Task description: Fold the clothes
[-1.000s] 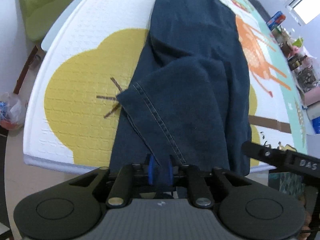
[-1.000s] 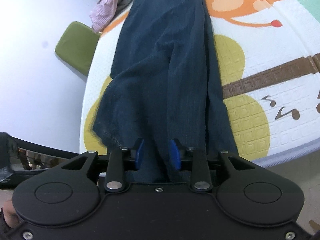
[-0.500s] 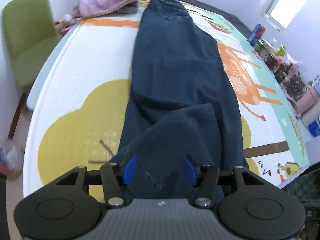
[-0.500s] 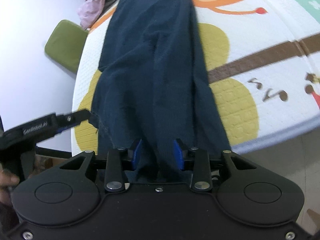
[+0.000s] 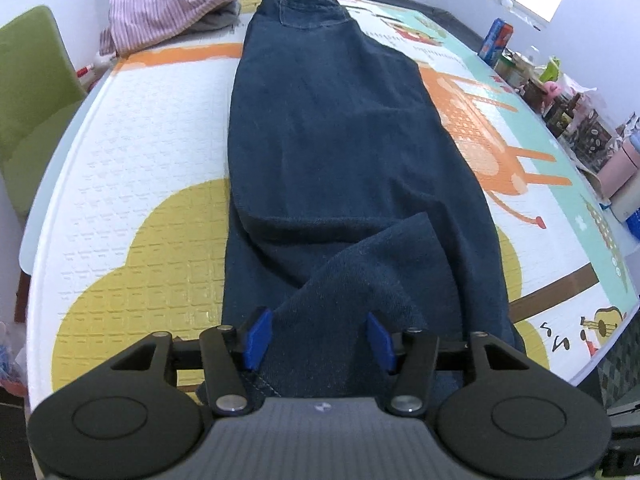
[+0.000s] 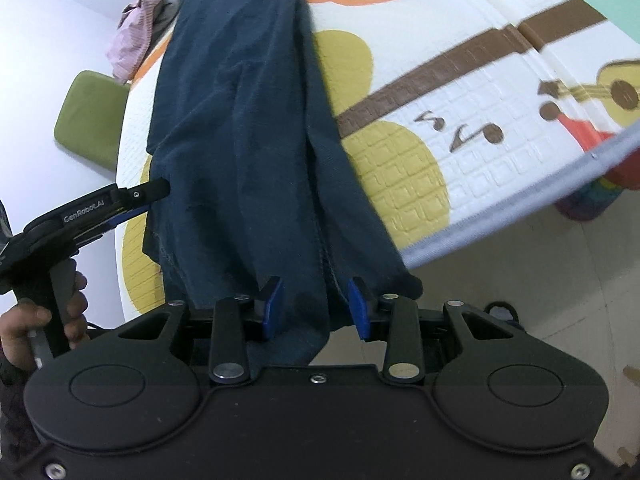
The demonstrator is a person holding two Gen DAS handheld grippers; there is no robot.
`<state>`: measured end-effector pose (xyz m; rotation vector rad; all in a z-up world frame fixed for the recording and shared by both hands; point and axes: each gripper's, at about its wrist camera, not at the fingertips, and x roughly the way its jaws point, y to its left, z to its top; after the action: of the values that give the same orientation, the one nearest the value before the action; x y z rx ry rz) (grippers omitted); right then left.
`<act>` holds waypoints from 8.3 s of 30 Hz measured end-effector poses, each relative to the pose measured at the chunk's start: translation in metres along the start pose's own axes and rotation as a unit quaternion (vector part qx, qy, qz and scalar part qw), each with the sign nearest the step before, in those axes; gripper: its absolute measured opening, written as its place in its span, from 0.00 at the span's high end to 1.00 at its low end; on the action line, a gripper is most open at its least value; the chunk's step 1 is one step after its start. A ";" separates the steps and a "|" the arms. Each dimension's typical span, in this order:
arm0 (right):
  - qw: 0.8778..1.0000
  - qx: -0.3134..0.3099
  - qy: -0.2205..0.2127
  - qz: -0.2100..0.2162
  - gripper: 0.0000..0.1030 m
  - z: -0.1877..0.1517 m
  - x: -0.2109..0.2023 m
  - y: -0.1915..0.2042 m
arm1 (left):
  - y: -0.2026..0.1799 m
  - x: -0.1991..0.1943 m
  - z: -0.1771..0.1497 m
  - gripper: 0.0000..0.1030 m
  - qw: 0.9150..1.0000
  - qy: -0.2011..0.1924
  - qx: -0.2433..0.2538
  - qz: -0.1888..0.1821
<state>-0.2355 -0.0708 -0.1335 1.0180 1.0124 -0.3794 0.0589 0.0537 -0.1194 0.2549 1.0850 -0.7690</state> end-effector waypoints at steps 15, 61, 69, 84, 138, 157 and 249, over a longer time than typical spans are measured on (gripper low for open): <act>0.999 0.015 0.032 0.000 0.64 -0.003 0.013 -0.004 | 0.015 -0.005 -0.008 0.94 0.999 0.026 -0.043 0.004; 0.998 -0.047 -0.028 0.014 0.95 0.015 -0.011 0.009 | 0.007 -0.012 -0.015 0.92 0.997 0.074 -0.023 -0.014; 0.997 -0.072 -0.018 -0.005 0.95 0.016 -0.013 0.005 | 0.012 -0.030 -0.045 0.92 0.996 0.086 -0.037 -0.009; 0.995 -0.097 0.006 -0.020 0.81 0.012 -0.003 0.011 | 0.019 -0.042 -0.071 0.66 0.997 0.036 -0.071 -0.006; 0.987 -0.153 0.006 -0.053 0.91 0.002 0.003 0.026 | -0.001 -0.025 -0.068 0.96 0.997 0.066 0.011 0.036; 0.974 -0.214 0.024 -0.065 0.92 -0.004 0.009 0.043 | 0.029 -0.042 -0.121 0.96 0.991 0.107 -0.066 0.045; 0.979 -0.187 -0.053 -0.053 0.71 0.029 -0.016 0.056 | 0.035 -0.057 -0.058 0.68 0.995 0.055 -0.075 -0.029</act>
<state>-0.1902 -0.0695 -0.0868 0.5998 0.9977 -0.3120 0.0280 0.1355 -0.1033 0.1406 1.2535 -0.7274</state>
